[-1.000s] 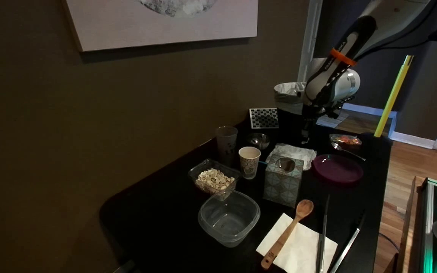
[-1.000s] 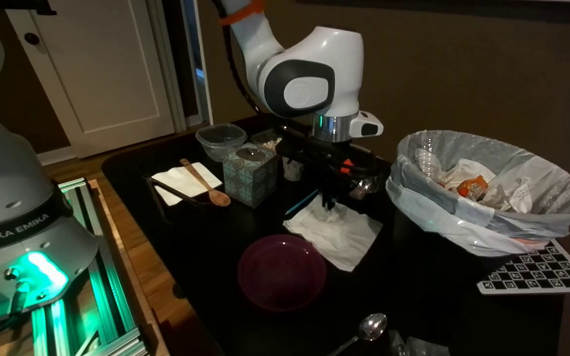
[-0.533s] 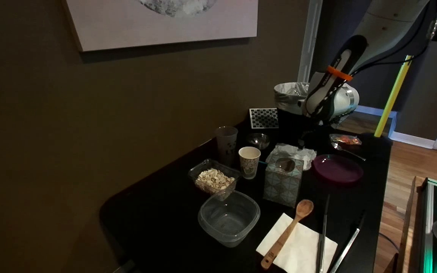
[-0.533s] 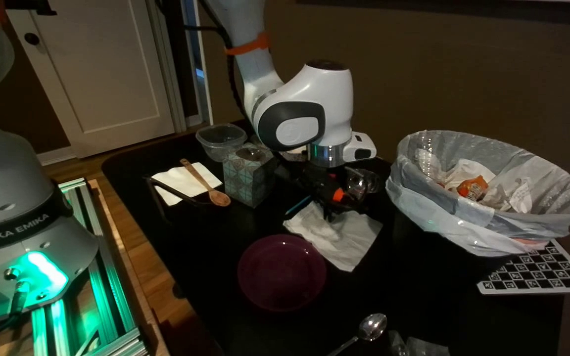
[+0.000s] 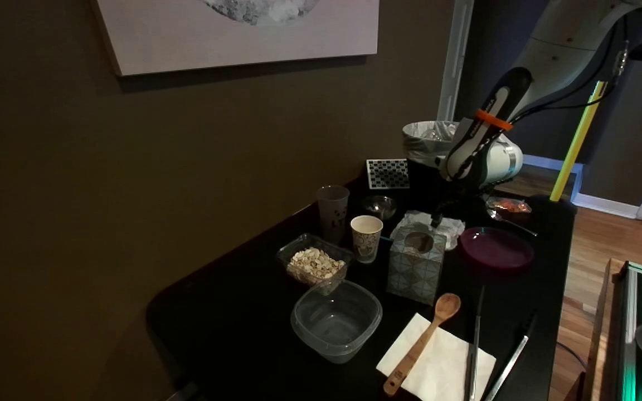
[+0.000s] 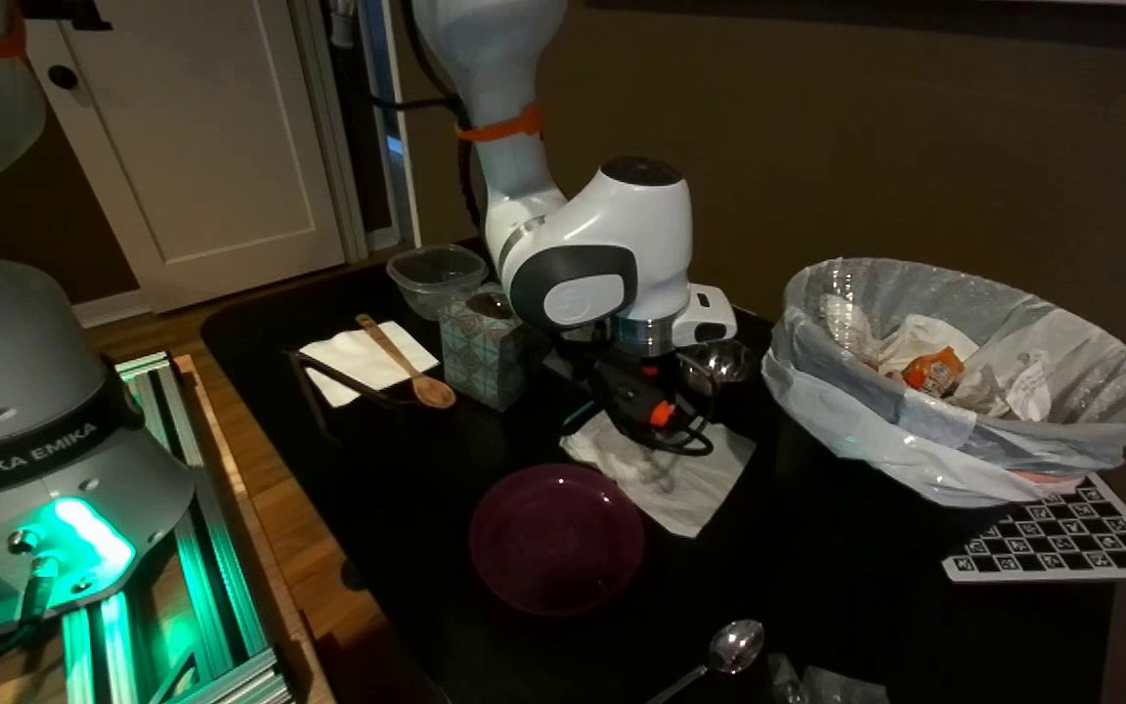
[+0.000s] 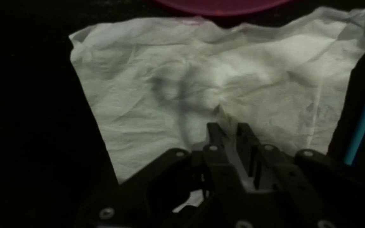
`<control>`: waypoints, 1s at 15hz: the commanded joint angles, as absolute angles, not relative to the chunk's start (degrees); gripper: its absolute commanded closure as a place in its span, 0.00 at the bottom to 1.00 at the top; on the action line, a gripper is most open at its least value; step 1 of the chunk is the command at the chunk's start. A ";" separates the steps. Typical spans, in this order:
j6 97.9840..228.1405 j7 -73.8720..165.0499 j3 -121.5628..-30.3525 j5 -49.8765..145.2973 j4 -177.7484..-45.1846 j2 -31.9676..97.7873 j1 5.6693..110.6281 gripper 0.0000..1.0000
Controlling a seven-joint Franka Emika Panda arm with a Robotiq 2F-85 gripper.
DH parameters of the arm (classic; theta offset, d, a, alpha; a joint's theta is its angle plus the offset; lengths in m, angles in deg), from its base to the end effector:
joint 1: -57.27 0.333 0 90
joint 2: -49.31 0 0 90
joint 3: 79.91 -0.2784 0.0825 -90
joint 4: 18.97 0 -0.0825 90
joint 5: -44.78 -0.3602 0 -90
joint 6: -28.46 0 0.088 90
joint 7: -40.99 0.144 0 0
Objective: Put some contents from the bowl onto the white towel, then put the towel in the bin
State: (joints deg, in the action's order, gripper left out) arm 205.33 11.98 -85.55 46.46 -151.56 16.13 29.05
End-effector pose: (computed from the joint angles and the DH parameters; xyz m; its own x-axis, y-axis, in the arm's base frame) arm 0.4693 -0.1860 0.0692 0.9733 0.1228 0.1939 0.1143 -0.9920 0.0543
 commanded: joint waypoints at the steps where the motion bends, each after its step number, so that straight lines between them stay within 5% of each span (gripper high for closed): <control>1: 207.29 14.06 -87.09 48.09 -149.67 13.41 26.93 0.45; 8: 206.42 16.75 -84.11 48.84 -148.93 14.34 29.32 0.00; 9: 205.40 16.28 -84.63 49.10 -148.79 14.45 28.58 0.06; 10: 205.54 16.73 -82.83 49.73 -148.78 14.56 30.04 0.31; 12: 205.20 16.39 -83.60 50.01 -148.58 14.46 28.91 0.35; 15: 205.13 16.29 -84.51 49.99 -148.65 14.60 28.18 0.60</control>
